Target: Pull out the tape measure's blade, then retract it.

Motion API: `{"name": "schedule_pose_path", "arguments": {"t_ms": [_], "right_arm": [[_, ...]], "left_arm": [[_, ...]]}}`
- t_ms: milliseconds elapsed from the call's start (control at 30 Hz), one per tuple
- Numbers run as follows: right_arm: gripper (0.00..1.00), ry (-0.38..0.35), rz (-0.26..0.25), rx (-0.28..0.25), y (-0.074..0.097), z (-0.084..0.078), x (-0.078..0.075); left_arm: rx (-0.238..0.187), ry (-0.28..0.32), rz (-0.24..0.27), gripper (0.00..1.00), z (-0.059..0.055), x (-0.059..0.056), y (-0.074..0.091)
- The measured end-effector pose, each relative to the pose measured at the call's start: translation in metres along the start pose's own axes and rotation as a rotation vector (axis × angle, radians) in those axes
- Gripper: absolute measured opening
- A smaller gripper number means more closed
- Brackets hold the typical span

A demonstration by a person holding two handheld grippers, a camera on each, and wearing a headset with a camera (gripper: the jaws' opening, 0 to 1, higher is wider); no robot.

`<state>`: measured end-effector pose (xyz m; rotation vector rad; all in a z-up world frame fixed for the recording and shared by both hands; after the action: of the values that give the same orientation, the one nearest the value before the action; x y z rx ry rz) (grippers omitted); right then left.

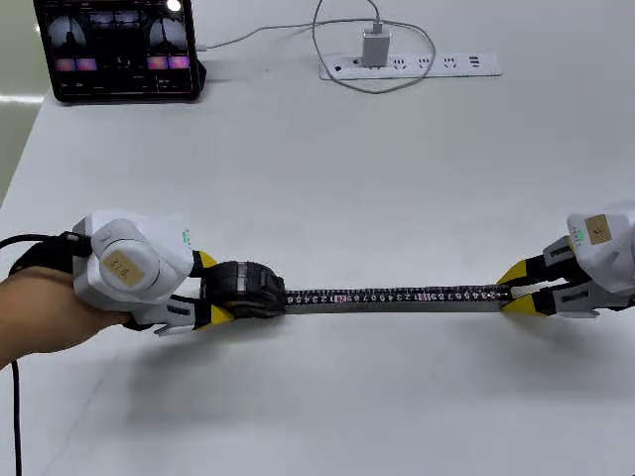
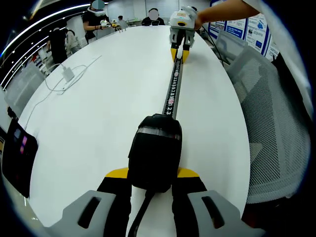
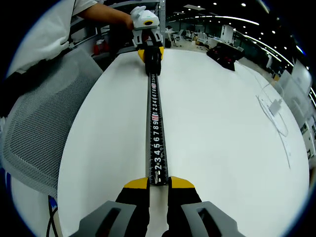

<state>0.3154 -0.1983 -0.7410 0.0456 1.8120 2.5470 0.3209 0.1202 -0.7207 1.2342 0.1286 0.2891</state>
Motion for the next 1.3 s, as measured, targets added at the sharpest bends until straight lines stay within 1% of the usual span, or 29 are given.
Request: {"name": "schedule_pose_path", "arguments": {"t_ms": [467, 900, 1300], "right_arm": [[0.09, -0.009, -0.001, 0.032, 0.007, -0.016, 0.0], [0.09, -0.011, -0.005, 0.044, 0.005, -0.016, -0.002], [0.1, -0.029, 0.005, 0.037, 0.004, -0.015, -0.004]], "left_arm": [[-0.001, 0.001, 0.0, 0.26, 0.0, 0.0, 0.0], [-0.004, 0.002, 0.004, 0.26, 0.001, 0.0, 0.0], [-0.006, 0.013, 0.006, 0.27, 0.001, 0.001, 0.0]]}}
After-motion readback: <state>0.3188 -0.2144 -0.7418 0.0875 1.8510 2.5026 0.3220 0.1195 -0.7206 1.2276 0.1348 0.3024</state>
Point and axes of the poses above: the centre of the closed fingertips' face, and the gripper's own axes: y roughly backward along the fingers, x roughly to its left, z roughly out of its top, the point moved 1 cm from there along y, roughly backward along the fingers, and after that the axes turned 14 degrees about x, right-handed, at the moved point
